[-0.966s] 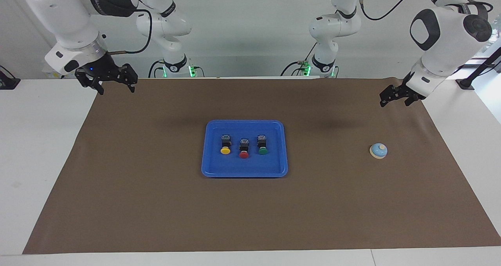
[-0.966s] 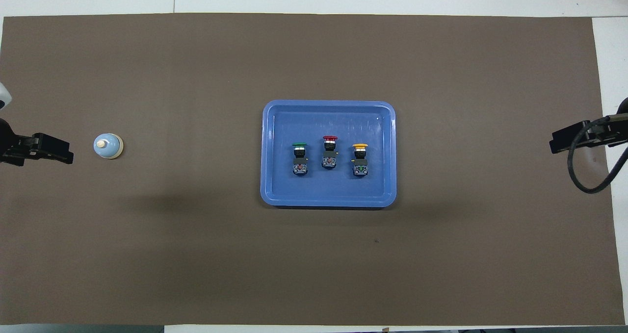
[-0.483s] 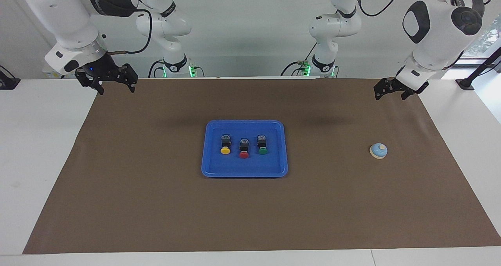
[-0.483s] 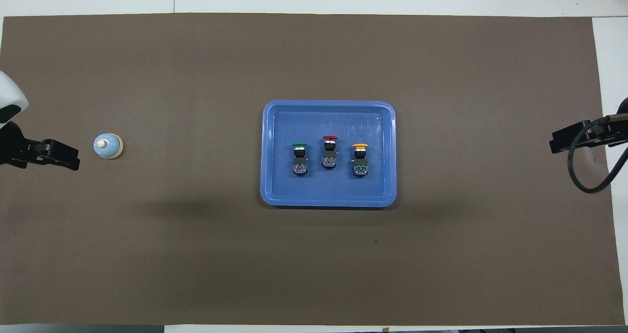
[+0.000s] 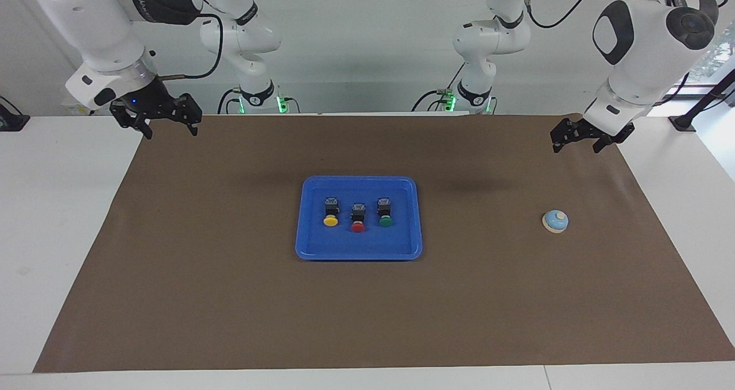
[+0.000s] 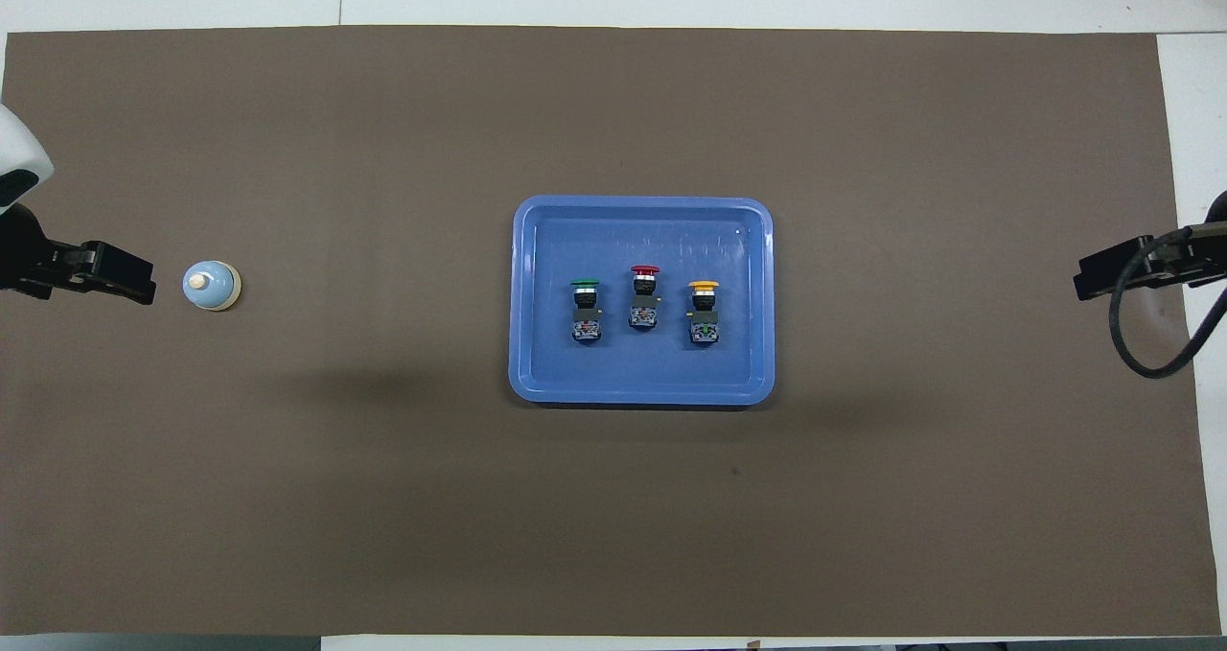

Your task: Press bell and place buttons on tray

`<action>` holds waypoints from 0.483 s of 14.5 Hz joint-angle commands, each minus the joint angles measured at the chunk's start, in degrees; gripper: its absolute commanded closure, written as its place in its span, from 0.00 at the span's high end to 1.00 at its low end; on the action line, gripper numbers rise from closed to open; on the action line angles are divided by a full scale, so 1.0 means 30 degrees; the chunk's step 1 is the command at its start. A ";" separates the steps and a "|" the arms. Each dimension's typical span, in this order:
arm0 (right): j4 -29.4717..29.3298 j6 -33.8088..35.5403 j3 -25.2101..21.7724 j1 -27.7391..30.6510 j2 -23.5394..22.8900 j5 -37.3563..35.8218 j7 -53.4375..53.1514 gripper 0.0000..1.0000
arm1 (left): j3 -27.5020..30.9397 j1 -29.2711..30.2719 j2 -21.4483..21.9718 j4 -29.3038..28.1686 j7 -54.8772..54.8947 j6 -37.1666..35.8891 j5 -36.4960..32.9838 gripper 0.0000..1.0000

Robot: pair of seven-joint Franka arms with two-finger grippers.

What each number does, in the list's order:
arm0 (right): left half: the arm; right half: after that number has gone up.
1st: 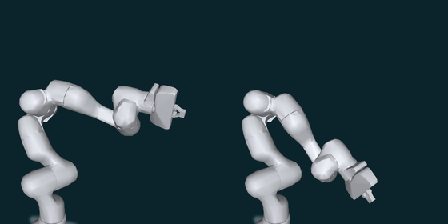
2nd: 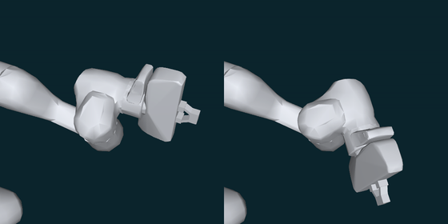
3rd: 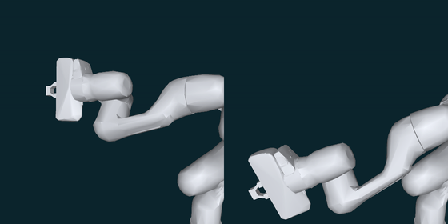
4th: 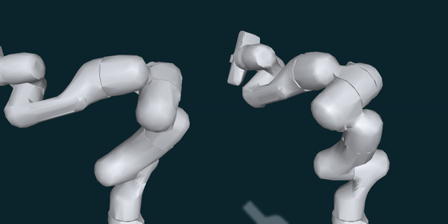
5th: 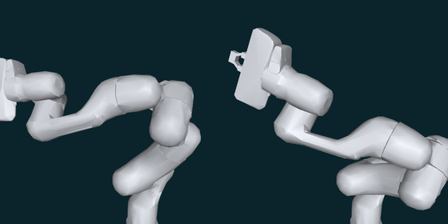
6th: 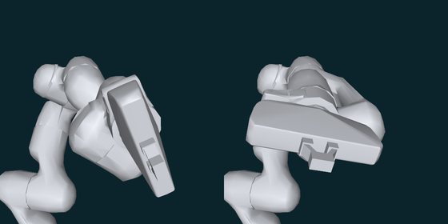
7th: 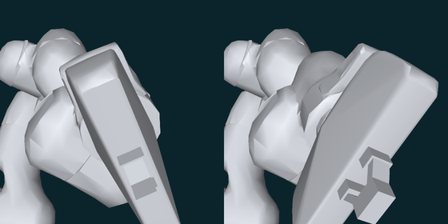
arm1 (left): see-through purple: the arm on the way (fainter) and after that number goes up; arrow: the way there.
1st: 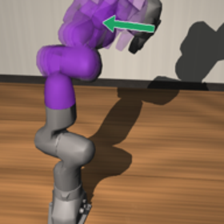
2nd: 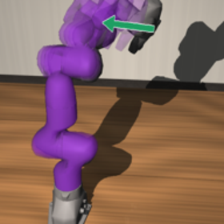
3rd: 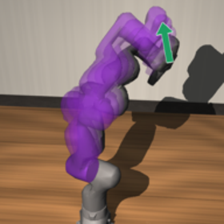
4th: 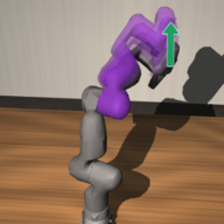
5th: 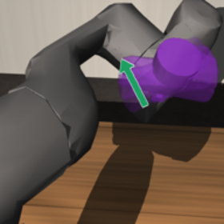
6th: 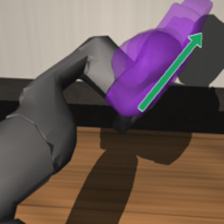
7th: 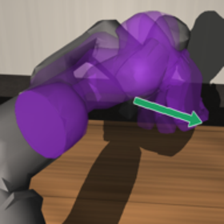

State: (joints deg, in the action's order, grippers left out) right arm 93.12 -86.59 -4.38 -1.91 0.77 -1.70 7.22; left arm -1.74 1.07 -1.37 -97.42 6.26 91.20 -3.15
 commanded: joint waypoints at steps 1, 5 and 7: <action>0.0251 0.0209 0.0053 0.0137 0.0271 0.0099 0.0317 1.00 | 0.0198 -0.0212 -0.0101 0.0337 0.0170 -0.0460 -0.0152 1.00; 0.0251 0.0209 0.0053 0.0137 0.0271 0.0099 0.0317 1.00 | 0.0198 -0.0212 -0.0189 0.0481 0.0141 -0.0283 0.0052 1.00; 0.0251 0.0180 0.0053 0.0137 0.0271 0.0099 0.0317 1.00 | 0.0227 -0.0212 -0.0277 0.0745 0.0024 -0.0312 0.0579 1.00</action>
State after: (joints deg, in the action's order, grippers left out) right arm 93.12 -86.58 -4.38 -1.91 0.77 -1.70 7.22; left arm -1.73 1.07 -1.38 -97.14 6.26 91.18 -2.60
